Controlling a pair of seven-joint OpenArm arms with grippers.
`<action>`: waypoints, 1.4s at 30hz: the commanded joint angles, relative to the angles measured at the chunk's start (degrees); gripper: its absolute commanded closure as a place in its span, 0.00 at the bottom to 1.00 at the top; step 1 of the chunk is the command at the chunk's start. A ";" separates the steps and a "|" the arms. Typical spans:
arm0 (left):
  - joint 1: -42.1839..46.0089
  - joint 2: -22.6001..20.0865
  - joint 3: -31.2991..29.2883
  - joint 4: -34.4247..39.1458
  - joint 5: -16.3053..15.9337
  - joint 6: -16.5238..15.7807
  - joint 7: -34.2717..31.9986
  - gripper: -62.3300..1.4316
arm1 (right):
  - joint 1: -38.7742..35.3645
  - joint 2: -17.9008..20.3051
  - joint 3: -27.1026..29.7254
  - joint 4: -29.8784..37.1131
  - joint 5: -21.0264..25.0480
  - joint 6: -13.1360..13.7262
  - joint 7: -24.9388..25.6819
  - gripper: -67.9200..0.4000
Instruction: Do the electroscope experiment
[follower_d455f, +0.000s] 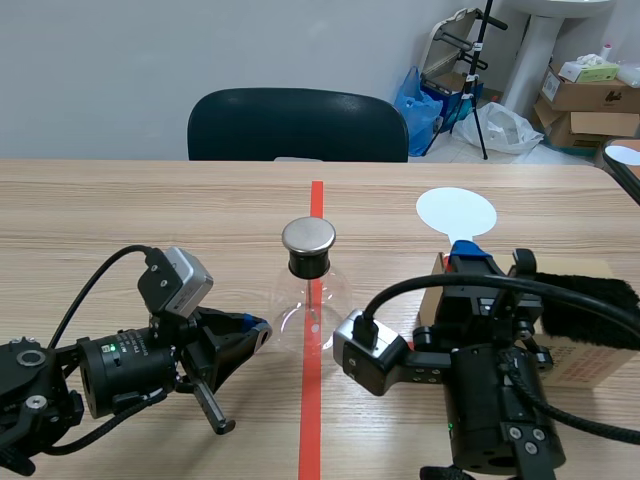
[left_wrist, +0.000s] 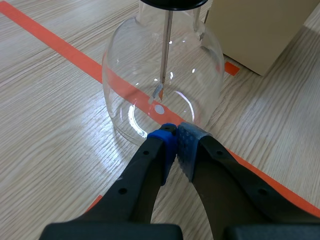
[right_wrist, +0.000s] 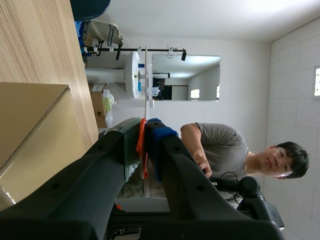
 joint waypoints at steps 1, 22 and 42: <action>-0.44 0.00 -0.59 0.94 -0.52 -0.15 -0.79 0.93 | 0.55 0.59 0.07 1.14 -0.04 -0.61 -0.22 0.98; 0.09 -0.52 -0.70 1.27 -0.57 -0.39 -1.22 0.93 | -13.00 -6.23 16.52 7.67 -0.04 -6.54 14.43 0.98; 39.21 -18.40 -26.97 39.71 -0.72 -8.83 -19.21 0.93 | -21.35 -12.57 44.76 4.50 16.20 -11.21 52.50 0.98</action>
